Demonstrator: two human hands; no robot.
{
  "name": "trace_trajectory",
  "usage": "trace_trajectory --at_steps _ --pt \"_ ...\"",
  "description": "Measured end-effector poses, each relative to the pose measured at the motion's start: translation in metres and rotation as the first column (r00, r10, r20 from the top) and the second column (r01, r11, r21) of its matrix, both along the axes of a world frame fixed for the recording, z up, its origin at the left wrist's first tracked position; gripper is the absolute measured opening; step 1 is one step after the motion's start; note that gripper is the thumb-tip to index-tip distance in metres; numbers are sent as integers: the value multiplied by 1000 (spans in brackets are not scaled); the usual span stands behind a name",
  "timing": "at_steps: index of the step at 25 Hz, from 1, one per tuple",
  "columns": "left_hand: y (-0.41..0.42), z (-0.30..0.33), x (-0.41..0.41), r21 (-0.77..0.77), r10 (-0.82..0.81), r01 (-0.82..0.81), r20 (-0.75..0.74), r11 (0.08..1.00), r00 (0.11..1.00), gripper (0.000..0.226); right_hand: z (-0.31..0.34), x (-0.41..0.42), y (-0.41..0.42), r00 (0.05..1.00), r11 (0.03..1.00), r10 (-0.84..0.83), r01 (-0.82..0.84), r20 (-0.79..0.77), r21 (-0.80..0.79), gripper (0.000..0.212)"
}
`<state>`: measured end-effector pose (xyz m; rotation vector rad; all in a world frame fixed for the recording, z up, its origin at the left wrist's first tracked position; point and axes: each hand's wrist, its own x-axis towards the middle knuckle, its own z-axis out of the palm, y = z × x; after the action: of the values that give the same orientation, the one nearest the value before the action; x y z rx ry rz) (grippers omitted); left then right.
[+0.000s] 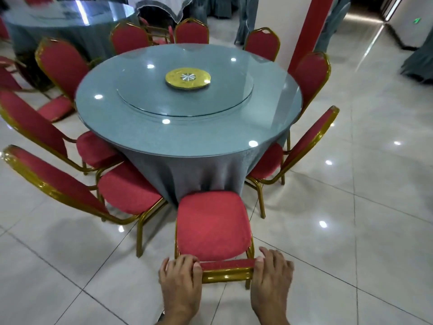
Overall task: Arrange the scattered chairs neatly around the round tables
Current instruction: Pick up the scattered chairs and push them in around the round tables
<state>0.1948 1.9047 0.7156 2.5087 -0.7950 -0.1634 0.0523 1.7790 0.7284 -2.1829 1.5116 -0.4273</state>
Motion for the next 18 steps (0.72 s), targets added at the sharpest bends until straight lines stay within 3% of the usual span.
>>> trace_trajectory --at_steps 3,6,13,18 --pt "-35 4 40 62 -12 15 -45 998 999 34 4 35 -50 991 995 86 -80 -106 60 57" --pt "-78 7 70 89 -24 31 -82 996 996 37 1 67 -98 987 991 125 -120 -98 53 53" --pt "-137 3 91 186 27 -27 1 982 1000 55 -11 97 -171 973 981 181 -189 -145 -42 45" --pt "-158 2 94 284 -35 39 -19 958 999 42 -13 102 -199 930 966 232 -254 -284 -43 41"
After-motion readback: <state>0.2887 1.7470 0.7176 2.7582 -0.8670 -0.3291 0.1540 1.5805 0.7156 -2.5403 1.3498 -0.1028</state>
